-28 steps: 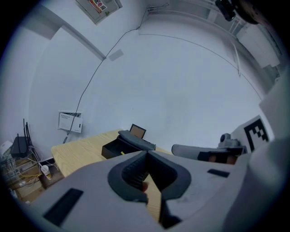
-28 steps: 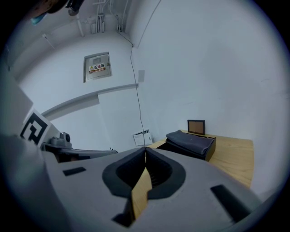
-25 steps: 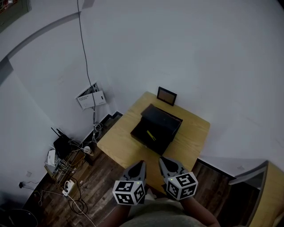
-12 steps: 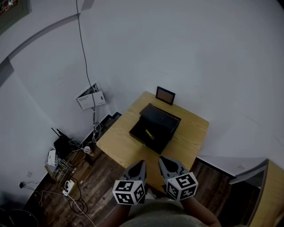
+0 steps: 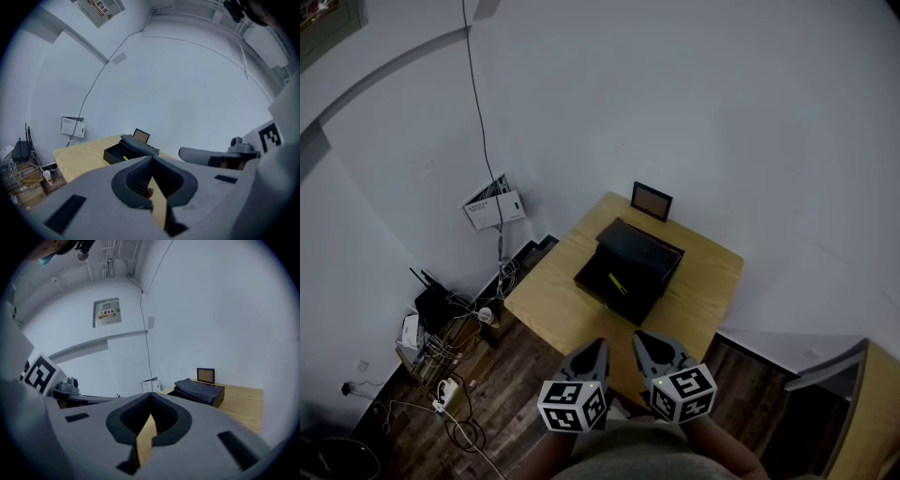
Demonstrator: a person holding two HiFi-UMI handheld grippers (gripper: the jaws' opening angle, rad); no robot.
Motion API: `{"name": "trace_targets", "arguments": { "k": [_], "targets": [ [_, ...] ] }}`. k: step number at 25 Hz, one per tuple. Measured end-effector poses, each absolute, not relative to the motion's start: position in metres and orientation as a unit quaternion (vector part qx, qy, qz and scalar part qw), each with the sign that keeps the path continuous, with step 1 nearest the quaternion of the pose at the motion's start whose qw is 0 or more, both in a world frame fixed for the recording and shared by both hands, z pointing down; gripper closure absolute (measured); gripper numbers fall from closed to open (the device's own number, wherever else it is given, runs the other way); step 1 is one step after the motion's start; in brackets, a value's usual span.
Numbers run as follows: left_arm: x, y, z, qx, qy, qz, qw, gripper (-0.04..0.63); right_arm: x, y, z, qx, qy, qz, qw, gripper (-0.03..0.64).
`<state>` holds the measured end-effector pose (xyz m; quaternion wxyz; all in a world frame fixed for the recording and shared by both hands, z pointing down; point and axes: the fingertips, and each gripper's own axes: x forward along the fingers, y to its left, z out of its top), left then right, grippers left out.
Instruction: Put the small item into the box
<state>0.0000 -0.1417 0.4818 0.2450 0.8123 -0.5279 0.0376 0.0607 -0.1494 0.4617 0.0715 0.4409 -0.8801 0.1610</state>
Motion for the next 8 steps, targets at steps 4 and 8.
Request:
{"name": "trace_targets", "arguments": {
  "k": [4, 8],
  "targets": [
    [-0.0004, -0.1426, 0.4814, 0.811, -0.529, 0.038, 0.247, 0.592, 0.0605, -0.1511, 0.4613, 0.44, -0.88, 0.163, 0.071, 0.617],
    [0.0001, -0.1452, 0.481, 0.811, -0.529, 0.037, 0.245, 0.592, 0.0598, -0.1529, 0.4623, 0.438, -0.881, 0.164, 0.071, 0.617]
  ]
}}
